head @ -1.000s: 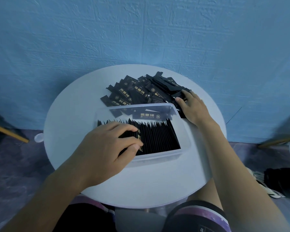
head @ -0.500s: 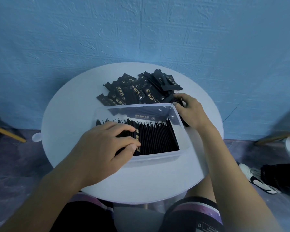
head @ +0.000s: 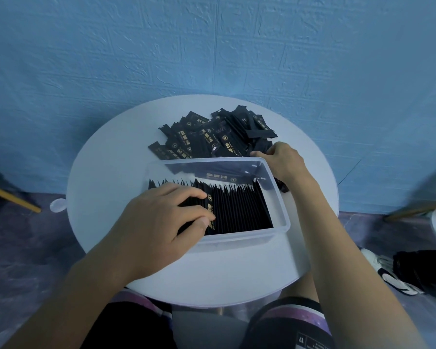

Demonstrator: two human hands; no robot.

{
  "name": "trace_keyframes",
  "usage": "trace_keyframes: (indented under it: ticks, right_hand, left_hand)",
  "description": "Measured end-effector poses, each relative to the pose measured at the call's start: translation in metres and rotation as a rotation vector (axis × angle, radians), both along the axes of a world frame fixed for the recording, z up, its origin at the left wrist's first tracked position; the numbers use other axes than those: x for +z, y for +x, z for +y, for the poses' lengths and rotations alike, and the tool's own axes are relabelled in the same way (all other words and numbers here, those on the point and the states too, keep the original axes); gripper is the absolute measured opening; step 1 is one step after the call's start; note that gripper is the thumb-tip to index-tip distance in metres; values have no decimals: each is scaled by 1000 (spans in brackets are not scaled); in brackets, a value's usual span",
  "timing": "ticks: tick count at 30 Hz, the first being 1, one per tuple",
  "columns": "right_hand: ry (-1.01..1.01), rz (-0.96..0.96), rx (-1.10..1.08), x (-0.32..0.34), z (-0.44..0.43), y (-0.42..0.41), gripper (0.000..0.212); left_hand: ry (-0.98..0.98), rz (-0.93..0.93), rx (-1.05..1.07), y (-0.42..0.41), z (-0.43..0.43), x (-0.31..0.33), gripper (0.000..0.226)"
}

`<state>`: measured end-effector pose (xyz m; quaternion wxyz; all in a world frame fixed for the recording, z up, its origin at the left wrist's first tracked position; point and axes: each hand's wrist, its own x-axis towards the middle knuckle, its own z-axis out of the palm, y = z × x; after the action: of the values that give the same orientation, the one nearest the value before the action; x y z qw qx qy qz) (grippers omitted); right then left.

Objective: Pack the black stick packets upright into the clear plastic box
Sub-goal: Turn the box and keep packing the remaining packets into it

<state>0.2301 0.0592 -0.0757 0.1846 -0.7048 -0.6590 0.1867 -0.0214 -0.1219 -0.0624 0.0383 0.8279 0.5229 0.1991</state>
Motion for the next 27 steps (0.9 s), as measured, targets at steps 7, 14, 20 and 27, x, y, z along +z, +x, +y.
trace_keyframes:
  ticks: [7,14,20,27]
  right_hand:
    - [-61,353,0,5,-6,12,24]
    - [-124,446,70,23,-22,25,18]
    - [-23,423,43,32,-36,36,25]
    - [128,468,190,68,-90,13,21]
  left_hand:
    - [2,-1,9,1,1,1,37]
    - [-11,-8,17,0,1,0,38]
    - [3,-6,18,0,0,-1,39]
    - [4,0,27,1,0,-1,40]
